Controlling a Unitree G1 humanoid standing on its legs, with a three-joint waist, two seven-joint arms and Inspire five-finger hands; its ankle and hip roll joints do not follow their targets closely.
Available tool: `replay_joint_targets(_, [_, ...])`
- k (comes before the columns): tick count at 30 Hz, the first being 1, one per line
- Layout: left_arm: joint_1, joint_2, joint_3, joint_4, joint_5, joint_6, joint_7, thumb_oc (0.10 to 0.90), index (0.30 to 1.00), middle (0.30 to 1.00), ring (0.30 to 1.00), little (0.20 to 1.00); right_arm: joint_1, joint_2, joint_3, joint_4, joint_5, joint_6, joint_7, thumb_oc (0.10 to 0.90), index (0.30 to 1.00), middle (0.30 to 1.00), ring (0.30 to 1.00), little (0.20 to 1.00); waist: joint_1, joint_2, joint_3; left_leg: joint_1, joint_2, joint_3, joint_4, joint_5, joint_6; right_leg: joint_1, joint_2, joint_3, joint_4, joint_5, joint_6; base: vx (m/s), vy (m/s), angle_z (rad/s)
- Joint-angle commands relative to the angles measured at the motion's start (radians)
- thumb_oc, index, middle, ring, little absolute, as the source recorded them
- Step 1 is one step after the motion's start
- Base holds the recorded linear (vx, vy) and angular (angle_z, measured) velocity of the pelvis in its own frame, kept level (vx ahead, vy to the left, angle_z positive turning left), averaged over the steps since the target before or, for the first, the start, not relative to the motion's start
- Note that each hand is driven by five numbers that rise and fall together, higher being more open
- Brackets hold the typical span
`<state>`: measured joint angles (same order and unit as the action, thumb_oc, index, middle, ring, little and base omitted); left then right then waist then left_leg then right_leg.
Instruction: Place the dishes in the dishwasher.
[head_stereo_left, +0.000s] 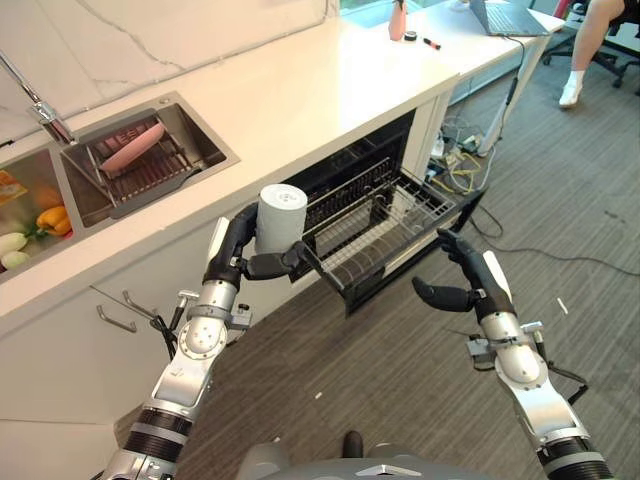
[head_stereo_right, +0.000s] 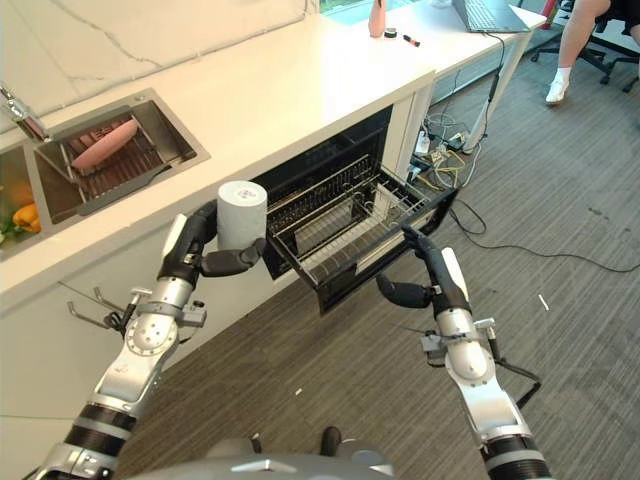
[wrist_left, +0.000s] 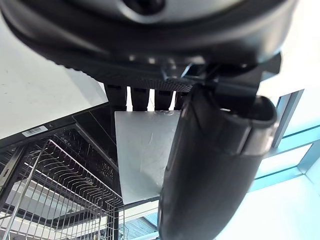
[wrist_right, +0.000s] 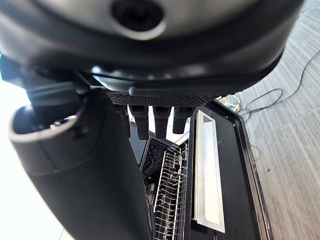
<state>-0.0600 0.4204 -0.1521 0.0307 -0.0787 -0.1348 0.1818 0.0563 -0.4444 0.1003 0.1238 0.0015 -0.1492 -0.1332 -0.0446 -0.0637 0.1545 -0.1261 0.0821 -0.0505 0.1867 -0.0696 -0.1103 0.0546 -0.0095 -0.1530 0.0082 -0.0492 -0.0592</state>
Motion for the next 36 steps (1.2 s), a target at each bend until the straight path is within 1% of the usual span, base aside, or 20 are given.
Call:
replay_joint_targets(1, [-0.063, 0.014, 0.077, -0.108, -0.037, -0.130, 0.036, 0.400, 0.300, 0.300, 0.300, 0.300, -0.048, -0.040, -0.025, -0.066, 0.008, -0.113, -0.015, 0.800, 0.900, 0.900, 0.900, 0.900, 0.042, 0.011, -0.051, 0.058, -0.016, 0.018, -0.033, 0.030, 0.046, -0.018, -0.062, 0.034, 0.012, 0.019, 0.127, 0.09, 0.130, -0.09])
replay_joint_targets(3, [-0.048, 0.007, 0.069, -0.113, -0.050, -0.130, 0.016, 0.400, 0.300, 0.300, 0.300, 0.300, -0.038, -0.026, -0.034, -0.075, 0.010, -0.116, -0.012, 0.800, 0.900, 0.900, 0.900, 0.900, 0.041, 0.023, -0.058, 0.079, -0.008, 0.035, -0.073, 0.029, 0.049, -0.001, -0.068, 0.033, 0.013, 0.010, 0.134, 0.12, 0.183, -0.21])
replay_joint_targets(6, [-0.030, 0.001, 0.052, -0.114, -0.063, -0.122, -0.002, 0.400, 0.300, 0.300, 0.300, 0.300, -0.021, -0.001, -0.046, -0.087, 0.025, -0.117, -0.004, 0.800, 0.900, 0.900, 0.900, 0.900, 0.038, 0.038, -0.074, 0.133, -0.022, 0.039, -0.141, 0.030, 0.065, 0.010, -0.083, 0.043, 0.013, 0.011, 0.146, 0.12, 0.219, -0.10])
replay_joint_targets(13, [-0.019, 0.008, 0.043, -0.121, -0.072, -0.120, -0.032, 0.400, 0.300, 0.300, 0.300, 0.300, -0.018, 0.030, -0.052, -0.124, 0.055, -0.115, 0.027, 0.800, 0.900, 0.900, 0.900, 0.900, 0.044, 0.041, -0.086, 0.179, -0.056, 0.079, -0.179, 0.014, 0.101, 0.003, -0.120, 0.075, 0.010, 0.033, 0.181, 0.05, 0.183, -0.14])
replay_joint_targets(14, [-0.026, 0.014, 0.037, -0.122, -0.075, -0.121, -0.040, 0.400, 0.300, 0.300, 0.300, 0.300, -0.033, 0.041, -0.048, -0.141, 0.064, -0.118, 0.037, 0.800, 0.900, 0.900, 0.900, 0.900, 0.046, 0.040, -0.085, 0.183, -0.077, 0.097, -0.167, -0.007, 0.124, -0.014, -0.136, 0.093, 0.032, 0.038, 0.197, 0.02, 0.236, -0.20])
replay_joint_targets(16, [-0.027, 0.017, 0.034, -0.128, -0.076, -0.122, -0.047, 0.400, 0.300, 0.300, 0.300, 0.300, -0.038, 0.043, -0.049, -0.145, 0.064, -0.118, 0.038, 0.800, 0.900, 0.900, 0.900, 0.900, 0.049, 0.040, -0.081, 0.182, -0.082, 0.103, -0.159, -0.018, 0.134, -0.026, -0.140, 0.099, 0.055, 0.037, 0.202, 0.00, 0.202, -0.28])
replay_joint_targets(17, [-0.027, 0.025, 0.033, -0.141, -0.081, -0.127, -0.059, 0.400, 0.300, 0.300, 0.300, 0.300, -0.051, 0.051, -0.047, -0.157, 0.067, -0.119, 0.040, 0.800, 0.900, 0.900, 0.900, 0.900, 0.052, 0.039, -0.068, 0.181, -0.087, 0.112, -0.142, -0.028, 0.149, -0.057, -0.137, 0.106, 0.128, 0.033, 0.209, -0.02, 0.103, -0.26])
replay_joint_targets(21, [-0.028, 0.035, 0.033, -0.146, -0.090, -0.129, -0.063, 0.400, 0.300, 0.300, 0.300, 0.300, -0.063, 0.063, -0.038, -0.161, 0.077, -0.120, 0.044, 0.800, 0.900, 0.900, 0.900, 0.900, 0.055, 0.036, -0.059, 0.173, -0.091, 0.120, -0.122, -0.038, 0.162, -0.090, -0.135, 0.113, 0.199, 0.025, 0.216, -0.01, 0.079, -0.41])
replay_joint_targets(22, [-0.033, 0.037, 0.027, -0.147, -0.099, -0.128, -0.065, 0.400, 0.300, 0.300, 0.300, 0.300, -0.066, 0.070, -0.029, -0.167, 0.080, -0.120, 0.048, 0.800, 0.900, 0.900, 0.900, 0.900, 0.055, 0.034, -0.053, 0.172, -0.096, 0.114, -0.109, -0.044, 0.168, -0.112, -0.142, 0.110, 0.237, 0.043, 0.224, 0.01, 0.026, -0.03])
replay_joint_targets(23, [-0.033, 0.037, 0.027, -0.147, -0.099, -0.128, -0.065, 0.400, 0.300, 0.300, 0.300, 0.300, -0.066, 0.070, -0.029, -0.167, 0.080, -0.120, 0.048, 0.800, 0.900, 0.900, 0.900, 0.900, 0.055, 0.034, -0.053, 0.172, -0.096, 0.114, -0.109, -0.044, 0.168, -0.112, -0.142, 0.110, 0.237, 0.043, 0.224, 0.05, -0.031, -0.03])
replay_joint_targets(25, [-0.044, 0.036, 0.018, -0.146, -0.104, -0.134, -0.058, 0.400, 0.300, 0.300, 0.300, 0.300, -0.067, 0.062, -0.032, -0.191, 0.074, -0.124, 0.045, 0.800, 0.900, 0.900, 0.900, 0.900, 0.055, 0.039, -0.052, 0.177, -0.075, 0.086, -0.113, -0.052, 0.153, -0.148, -0.193, 0.126, 0.152, 0.087, 0.224, 0.09, -0.161, 0.03])
replay_joint_targets(27, [-0.051, 0.033, 0.015, -0.144, -0.105, -0.133, -0.055, 0.400, 0.300, 0.300, 0.300, 0.300, -0.066, 0.061, -0.036, -0.194, 0.072, -0.124, 0.042, 0.800, 0.900, 0.900, 0.900, 0.900, 0.052, 0.038, -0.052, 0.177, -0.069, 0.074, -0.110, -0.056, 0.147, -0.159, -0.210, 0.134, 0.121, 0.100, 0.223, 0.11, -0.167, 0.32])
replay_joint_targets(28, [-0.061, 0.032, 0.007, -0.139, -0.095, -0.132, -0.041, 0.400, 0.300, 0.300, 0.300, 0.300, -0.073, 0.061, -0.035, -0.189, 0.065, -0.122, 0.033, 0.800, 0.900, 0.900, 0.900, 0.900, 0.038, 0.030, -0.045, 0.185, -0.063, 0.049, -0.099, -0.068, 0.137, -0.192, -0.228, 0.174, 0.103, 0.157, 0.237, 0.14, -0.178, 0.36])
replay_joint_targets(29, [-0.061, 0.032, 0.007, -0.139, -0.095, -0.132, -0.041, 0.400, 0.300, 0.300, 0.300, 0.300, -0.073, 0.061, -0.035, -0.189, 0.065, -0.122, 0.033, 0.800, 0.900, 0.900, 0.900, 0.900, 0.038, 0.030, -0.045, 0.185, -0.063, 0.049, -0.099, -0.068, 0.137, -0.192, -0.228, 0.174, 0.103, 0.157, 0.237, 0.13, -0.185, 0.27])
replay_joint_targets(30, [-0.071, 0.035, 0.006, -0.137, -0.093, -0.132, -0.042, 0.400, 0.300, 0.300, 0.300, 0.300, -0.072, 0.061, -0.038, -0.190, 0.070, -0.124, 0.032, 0.800, 0.900, 0.900, 0.900, 0.900, 0.043, 0.020, -0.050, 0.184, -0.063, 0.048, -0.091, -0.078, 0.132, -0.174, -0.230, 0.169, 0.079, 0.135, 0.244, 0.08, -0.136, 0.50])
replay_joint_targets(31, [-0.066, 0.035, 0.007, -0.133, -0.086, -0.134, -0.039, 0.400, 0.300, 0.300, 0.300, 0.300, -0.072, 0.062, -0.035, -0.191, 0.067, -0.123, 0.030, 0.800, 0.900, 0.900, 0.900, 0.900, 0.044, 0.004, -0.049, 0.191, -0.065, 0.051, -0.088, -0.081, 0.127, -0.168, -0.236, 0.157, 0.079, 0.155, 0.253, 0.20, -0.342, 0.62])
replay_joint_targets(32, [-0.063, 0.033, 0.011, -0.129, -0.087, -0.135, -0.036, 0.400, 0.300, 0.300, 0.300, 0.300, -0.077, 0.058, -0.032, -0.185, 0.067, -0.121, 0.033, 0.800, 0.900, 0.900, 0.900, 0.900, 0.052, -0.008, -0.064, 0.206, -0.042, 0.050, -0.091, -0.085, 0.112, -0.152, -0.226, 0.134, 0.063, 0.147, 0.254, 0.17, -0.285, 0.46])
replay_joint_targets(33, [-0.063, 0.033, 0.011, -0.129, -0.087, -0.135, -0.036, 0.400, 0.300, 0.300, 0.300, 0.300, -0.077, 0.058, -0.032, -0.185, 0.067, -0.121, 0.033, 0.800, 0.900, 0.900, 0.900, 0.900, 0.052, -0.008, -0.064, 0.206, -0.042, 0.050, -0.091, -0.085, 0.112, -0.152, -0.226, 0.134, 0.063, 0.147, 0.254, 0.19, -0.309, 0.21])
replay_joint_targets(34, [-0.054, 0.031, 0.014, -0.128, -0.093, -0.136, -0.038, 0.400, 0.300, 0.300, 0.300, 0.300, -0.073, 0.053, -0.033, -0.183, 0.071, -0.120, 0.038, 0.800, 0.900, 0.900, 0.900, 0.900, 0.056, -0.011, -0.074, 0.217, -0.024, 0.046, -0.097, -0.084, 0.100, -0.136, -0.213, 0.123, 0.049, 0.135, 0.249, 0.13, -0.263, 0.26])
replay_joint_targets(36, [-0.047, 0.018, 0.014, -0.120, -0.108, -0.133, -0.040, 0.400, 0.300, 0.300, 0.300, 0.300, -0.062, 0.031, -0.051, -0.184, 0.083, -0.128, 0.036, 0.800, 0.900, 0.900, 0.900, 0.900, 0.052, -0.009, -0.099, 0.231, 0.036, 0.034, -0.128, -0.035, 0.060, -0.086, -0.167, 0.087, 0.006, 0.112, 0.226, 0.17, -0.366, 0.15])
